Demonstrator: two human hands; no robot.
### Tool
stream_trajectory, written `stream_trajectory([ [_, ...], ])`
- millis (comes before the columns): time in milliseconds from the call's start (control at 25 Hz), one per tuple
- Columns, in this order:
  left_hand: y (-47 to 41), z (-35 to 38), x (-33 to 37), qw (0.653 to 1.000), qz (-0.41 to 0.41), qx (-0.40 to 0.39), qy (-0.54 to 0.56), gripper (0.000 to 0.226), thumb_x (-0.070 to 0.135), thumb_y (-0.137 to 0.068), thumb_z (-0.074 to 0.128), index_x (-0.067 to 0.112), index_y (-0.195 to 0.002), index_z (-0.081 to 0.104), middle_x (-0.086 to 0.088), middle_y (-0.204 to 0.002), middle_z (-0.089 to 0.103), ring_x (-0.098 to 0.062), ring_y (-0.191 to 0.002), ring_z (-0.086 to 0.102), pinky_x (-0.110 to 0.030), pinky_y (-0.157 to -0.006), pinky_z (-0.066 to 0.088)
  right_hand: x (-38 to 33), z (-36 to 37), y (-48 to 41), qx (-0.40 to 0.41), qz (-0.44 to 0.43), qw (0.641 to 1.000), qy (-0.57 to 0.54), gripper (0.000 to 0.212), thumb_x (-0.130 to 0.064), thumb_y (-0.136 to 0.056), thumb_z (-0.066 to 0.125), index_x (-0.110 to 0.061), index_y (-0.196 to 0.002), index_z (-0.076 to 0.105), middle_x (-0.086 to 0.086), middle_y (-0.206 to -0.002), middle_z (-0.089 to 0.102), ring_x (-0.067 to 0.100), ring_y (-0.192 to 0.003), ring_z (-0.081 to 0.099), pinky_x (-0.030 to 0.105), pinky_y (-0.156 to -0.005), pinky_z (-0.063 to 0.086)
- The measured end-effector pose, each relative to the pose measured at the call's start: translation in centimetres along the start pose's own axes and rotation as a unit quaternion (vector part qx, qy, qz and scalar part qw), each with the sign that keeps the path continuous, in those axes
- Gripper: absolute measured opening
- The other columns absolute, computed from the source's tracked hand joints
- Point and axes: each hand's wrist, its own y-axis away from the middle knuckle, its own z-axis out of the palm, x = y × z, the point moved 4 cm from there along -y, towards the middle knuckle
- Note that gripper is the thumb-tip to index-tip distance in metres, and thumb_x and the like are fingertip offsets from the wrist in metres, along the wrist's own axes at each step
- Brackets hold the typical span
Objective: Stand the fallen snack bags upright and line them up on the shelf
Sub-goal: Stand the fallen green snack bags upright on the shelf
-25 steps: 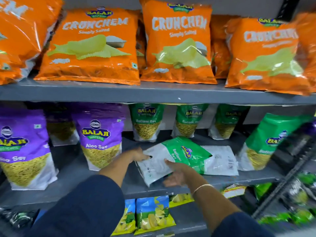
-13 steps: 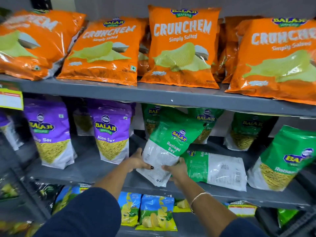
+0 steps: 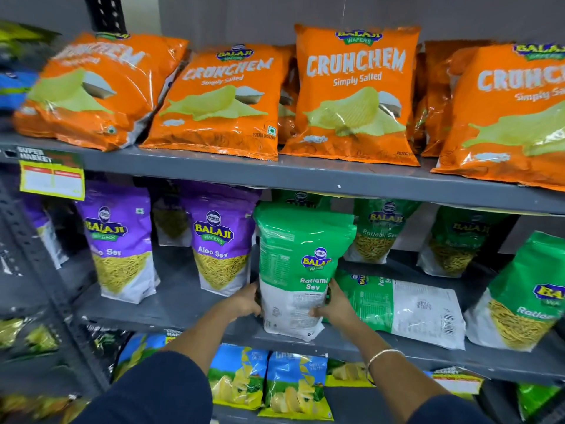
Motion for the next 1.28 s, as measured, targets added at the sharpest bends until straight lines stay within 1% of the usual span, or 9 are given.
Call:
stream_trajectory([
  [80, 0.3, -0.1, -0.1, 0.999, -0.027, -0.015, 0.015, 0.068, -0.010, -0.076, 0.045, 0.014, -0.138, 0.033, -0.011, -0.100, 0.054, -0.022, -0.075, 0.050, -0.032, -0.063, 0.042, 0.4, 0.0, -0.4, 0.003, -0.004, 1.000, -0.008, 0.101, 0.009, -0.065, 0.075, -0.012, -0.146, 0.019, 0.013, -0.151, 0.034, 0.033, -0.132, 0.040, 0.043, -0.101, 0.045],
  [280, 0.6, -1.2, -0.9, 0.996, -0.033, -0.015, 0.086, 0.051, -0.004, -0.080, 0.044, 0.010, -0.129, 0.047, -0.012, -0.111, 0.054, -0.023, -0.093, 0.044, -0.035, -0.079, 0.037, 0.2, 0.1, -0.7, 0.019, -0.020, 0.998, 0.051, 0.086, 0.009, -0.067, 0.072, -0.010, -0.140, 0.031, 0.017, -0.136, 0.048, 0.034, -0.122, 0.049, 0.043, -0.100, 0.046],
  [480, 1.0, -1.5, -2.1, 0.995, -0.013, -0.045, 0.093, 0.066, 0.007, -0.068, 0.069, 0.015, -0.128, 0.044, -0.007, -0.094, 0.065, -0.020, -0.094, 0.057, -0.033, -0.081, 0.043, 0.0, 1.2, -1.1, 0.081, -0.001, 0.994, 0.067, 0.049, 0.004, -0.071, 0.065, -0.008, -0.110, 0.038, 0.006, -0.073, 0.051, 0.026, -0.075, 0.055, 0.041, -0.064, 0.049],
  [600, 0.0, -0.3, -1.8, 0.999, 0.010, -0.042, 0.019, 0.087, 0.010, -0.060, 0.081, 0.016, -0.136, 0.038, -0.008, -0.121, 0.061, -0.024, -0.115, 0.056, -0.037, -0.099, 0.047, -0.4, 2.1, -1.1, -0.030, -0.020, 0.998, 0.060, 0.050, 0.003, -0.066, 0.070, -0.012, -0.104, 0.041, 0.006, -0.088, 0.050, 0.021, -0.077, 0.049, 0.035, -0.068, 0.044],
  [720, 0.1, 1.0, 0.4, 0.995, 0.049, -0.008, -0.089, 0.104, 0.024, -0.052, 0.085, 0.014, -0.138, 0.027, 0.003, -0.134, 0.044, -0.020, -0.127, 0.045, -0.034, -0.109, 0.039, -1.0, 4.2, -0.2, -0.153, -0.010, 0.983, 0.101, 0.104, -0.030, -0.051, 0.088, -0.014, -0.133, 0.027, 0.003, -0.131, 0.041, 0.018, -0.122, 0.042, 0.035, -0.103, 0.041],
  [800, 0.1, 1.4, 0.8, 0.995, 0.044, -0.025, -0.088, 0.110, 0.023, -0.052, 0.084, 0.013, -0.141, 0.020, 0.000, -0.137, 0.041, -0.021, -0.128, 0.043, -0.035, -0.110, 0.038, -1.0, 4.5, 0.0, -0.115, -0.020, 0.984, 0.135, 0.121, -0.052, -0.041, 0.085, -0.021, -0.141, 0.024, 0.006, -0.147, 0.027, 0.026, -0.138, 0.023, 0.046, -0.116, 0.025],
  [960, 0.3, -1.0, -0.2, 0.992, -0.008, -0.104, 0.070, 0.110, 0.002, -0.056, 0.075, 0.015, -0.146, 0.012, -0.008, -0.142, 0.045, -0.026, -0.129, 0.044, -0.045, -0.107, 0.042, -1.7, 2.2, 0.6, -0.115, -0.022, 0.991, 0.062, 0.094, -0.019, -0.062, 0.082, -0.014, -0.137, 0.026, 0.011, -0.142, 0.039, 0.023, -0.127, 0.039, 0.037, -0.111, 0.032],
  [1120, 0.4, -2.4, 0.4, 0.996, -0.009, -0.038, 0.075, 0.091, 0.015, -0.068, 0.079, 0.012, -0.142, 0.027, -0.011, -0.120, 0.058, -0.024, -0.115, 0.051, -0.036, -0.099, 0.043, -2.5, 0.4, 0.4, -0.123, -0.016, 0.991, 0.045, 0.079, 0.002, -0.073, 0.070, -0.009, -0.139, 0.027, 0.012, -0.140, 0.045, 0.023, -0.124, 0.044, 0.032, -0.107, 0.031],
  [1280, 1.2, -1.7, 2.7, 0.996, 0.019, 0.072, 0.040, 0.106, 0.010, -0.066, 0.080, 0.011, -0.147, 0.012, -0.011, -0.158, 0.012, -0.029, -0.144, 0.018, -0.042, -0.119, 0.022, -2.3, -0.1, 0.6, -0.099, 0.002, 0.995, 0.024, 0.075, 0.002, -0.073, 0.070, -0.006, -0.137, 0.031, 0.013, -0.137, 0.050, 0.029, -0.129, 0.044, 0.042, -0.113, 0.032],
])
